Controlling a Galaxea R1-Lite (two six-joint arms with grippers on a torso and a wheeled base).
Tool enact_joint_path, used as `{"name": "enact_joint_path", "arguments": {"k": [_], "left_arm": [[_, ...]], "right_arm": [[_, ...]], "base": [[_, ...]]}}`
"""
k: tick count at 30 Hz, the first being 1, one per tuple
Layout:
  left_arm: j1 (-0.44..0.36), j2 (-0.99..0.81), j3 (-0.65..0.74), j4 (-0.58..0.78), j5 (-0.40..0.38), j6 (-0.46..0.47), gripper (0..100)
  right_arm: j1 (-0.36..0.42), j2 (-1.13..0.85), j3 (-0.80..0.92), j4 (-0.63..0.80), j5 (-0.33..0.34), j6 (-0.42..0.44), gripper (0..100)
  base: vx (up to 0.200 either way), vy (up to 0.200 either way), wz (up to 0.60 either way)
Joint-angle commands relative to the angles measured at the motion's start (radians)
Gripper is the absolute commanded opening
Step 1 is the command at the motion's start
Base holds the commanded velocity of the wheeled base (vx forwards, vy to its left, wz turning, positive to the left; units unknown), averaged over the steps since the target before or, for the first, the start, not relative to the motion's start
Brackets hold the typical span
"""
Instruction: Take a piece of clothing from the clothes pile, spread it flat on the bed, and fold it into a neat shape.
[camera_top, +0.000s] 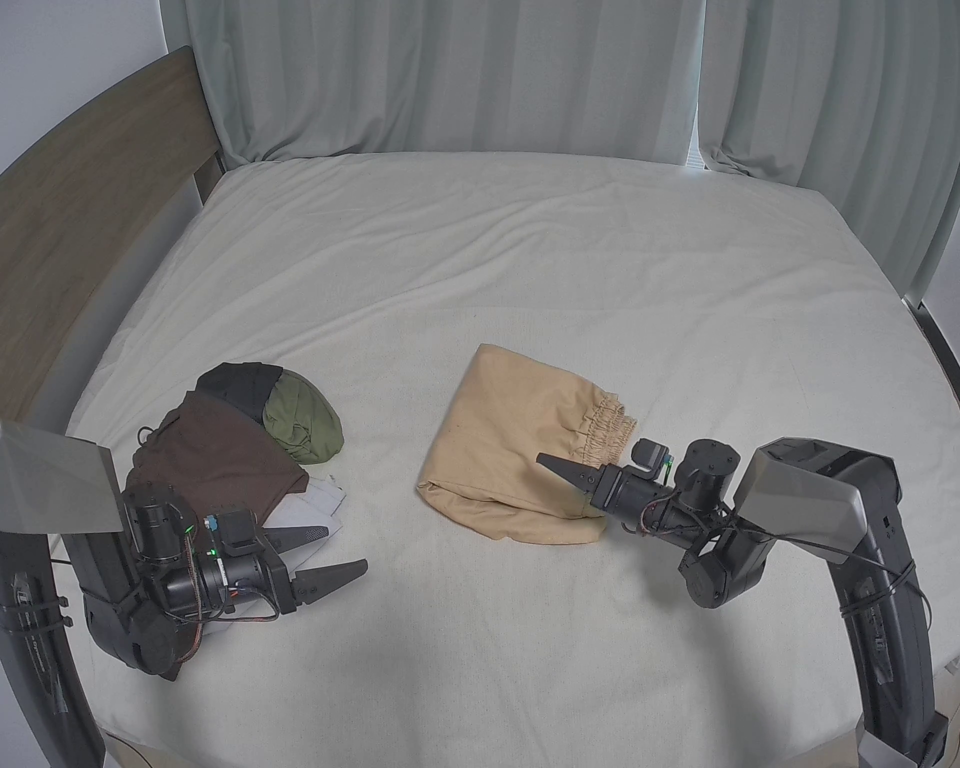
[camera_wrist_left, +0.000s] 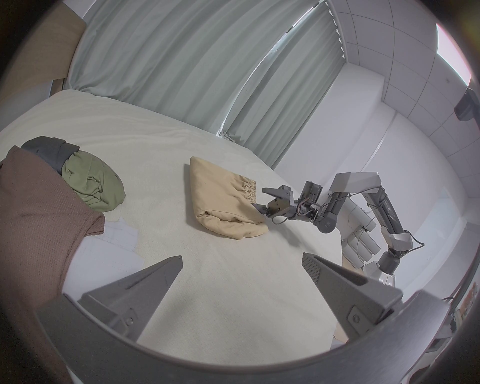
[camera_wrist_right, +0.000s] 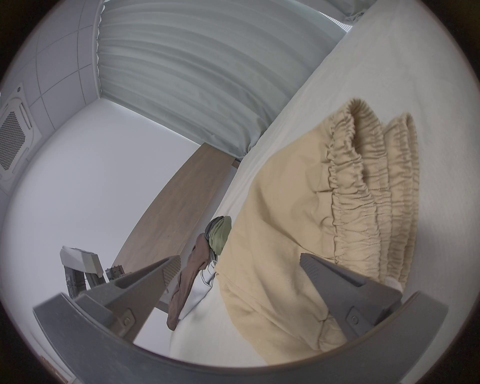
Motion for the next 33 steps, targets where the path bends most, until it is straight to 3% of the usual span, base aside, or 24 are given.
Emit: {"name": "enact_joint_path", "arguments": {"k": [1,12,16,19,21,26,27,30,31,32,33], "left_arm": [[0.000,0.001,0.001,0.000,0.000,-0.001,100],[-0.011,-0.025,0.010,-0.002,-0.012,-0.008,100],[-0.059,-0.170,0.024,0.000,-0.015,-0.094,100],[-0.062,-0.205,0.026,0.000,-0.017,-0.120,100],[-0.076,-0.268,0.052,0.000,-0.019,-0.137,100],[-0.112,-0.324,0.088,0.000,-0.019,-0.123,100],[-0.125,-0.347,0.095,0.000,-0.017,-0.120,100],[-0.154,-0.395,0.127,0.000,-0.009,-0.110,100],[-0.154,-0.395,0.127,0.000,-0.009,-0.110,100],[-0.174,-0.432,0.159,0.001,-0.009,-0.079,100],[-0.186,-0.450,0.182,0.003,-0.009,-0.057,100]], "right_arm": [[0.005,0.072,0.010,0.002,0.000,-0.008,100],[0.011,0.023,0.047,-0.019,-0.002,-0.011,100],[0.022,-0.243,0.213,-0.019,-0.002,-0.031,100],[0.026,-0.326,0.261,-0.019,-0.003,-0.034,100],[0.029,-0.523,0.396,-0.014,-0.002,-0.074,100],[0.040,-0.708,0.601,0.029,-0.005,-0.232,100],[0.043,-0.749,0.659,0.047,-0.013,-0.296,100],[0.068,-0.818,0.753,0.090,-0.109,-0.446,100],[0.068,-0.818,0.753,0.090,-0.109,-0.446,100],[0.081,-0.839,0.808,0.093,-0.201,-0.561,100],[0.088,-0.847,0.837,0.085,-0.255,-0.612,100]], "base": [[0.000,0.000,0.00],[0.000,0.000,0.00],[0.000,0.000,0.00],[0.000,0.000,0.00],[0.000,0.000,0.00],[0.000,0.000,0.00],[0.000,0.000,0.00],[0.000,0.000,0.00],[0.000,0.000,0.00],[0.000,0.000,0.00],[0.000,0.000,0.00]]}}
